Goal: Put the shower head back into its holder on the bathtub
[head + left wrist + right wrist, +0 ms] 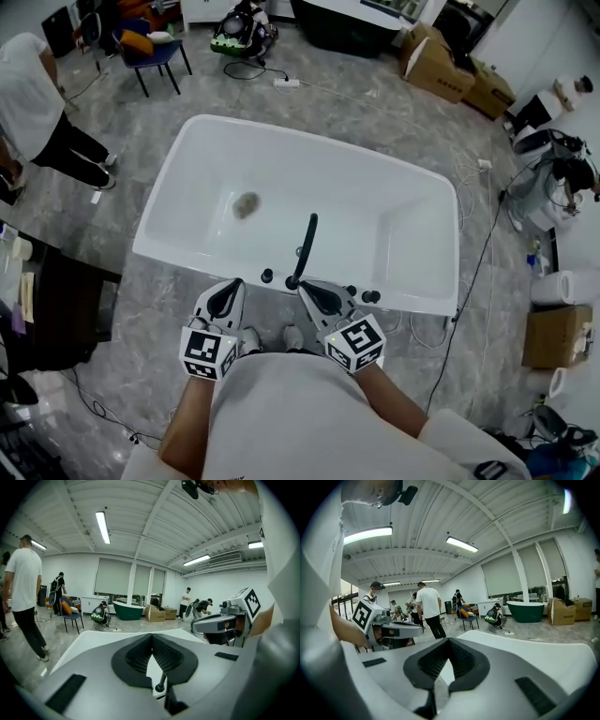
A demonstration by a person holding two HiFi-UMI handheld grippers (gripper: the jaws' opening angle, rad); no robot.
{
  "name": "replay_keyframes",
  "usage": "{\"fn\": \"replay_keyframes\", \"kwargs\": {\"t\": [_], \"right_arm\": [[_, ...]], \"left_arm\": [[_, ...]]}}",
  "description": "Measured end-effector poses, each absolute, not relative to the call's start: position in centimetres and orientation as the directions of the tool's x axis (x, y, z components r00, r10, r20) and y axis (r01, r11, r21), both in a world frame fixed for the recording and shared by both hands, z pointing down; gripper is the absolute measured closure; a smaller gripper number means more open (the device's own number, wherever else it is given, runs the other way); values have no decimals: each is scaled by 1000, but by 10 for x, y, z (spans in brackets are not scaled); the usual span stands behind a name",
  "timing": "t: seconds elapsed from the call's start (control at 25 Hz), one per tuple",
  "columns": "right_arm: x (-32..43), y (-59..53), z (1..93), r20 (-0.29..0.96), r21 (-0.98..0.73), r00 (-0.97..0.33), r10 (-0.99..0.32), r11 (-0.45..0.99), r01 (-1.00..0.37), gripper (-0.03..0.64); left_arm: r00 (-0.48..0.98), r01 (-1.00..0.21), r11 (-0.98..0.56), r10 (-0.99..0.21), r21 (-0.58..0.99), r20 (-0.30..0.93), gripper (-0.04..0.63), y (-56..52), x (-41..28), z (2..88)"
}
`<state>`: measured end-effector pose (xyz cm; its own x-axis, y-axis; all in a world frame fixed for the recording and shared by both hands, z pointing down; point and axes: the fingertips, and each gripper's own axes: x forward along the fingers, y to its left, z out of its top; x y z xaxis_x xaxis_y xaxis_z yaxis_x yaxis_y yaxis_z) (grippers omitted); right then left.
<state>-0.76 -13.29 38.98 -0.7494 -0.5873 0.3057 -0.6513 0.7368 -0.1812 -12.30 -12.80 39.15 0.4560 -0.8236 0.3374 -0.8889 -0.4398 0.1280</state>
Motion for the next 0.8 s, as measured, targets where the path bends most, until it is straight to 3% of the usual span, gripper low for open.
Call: {"fn": "replay_keyframes", "kwargs": {"t": [0.8], "right_arm": [[-1, -139, 393, 314, -191, -737, -598, 721, -666, 598]], "left_arm": [[493, -868, -478, -799, 134, 344, 584, -134, -111, 394]]}}
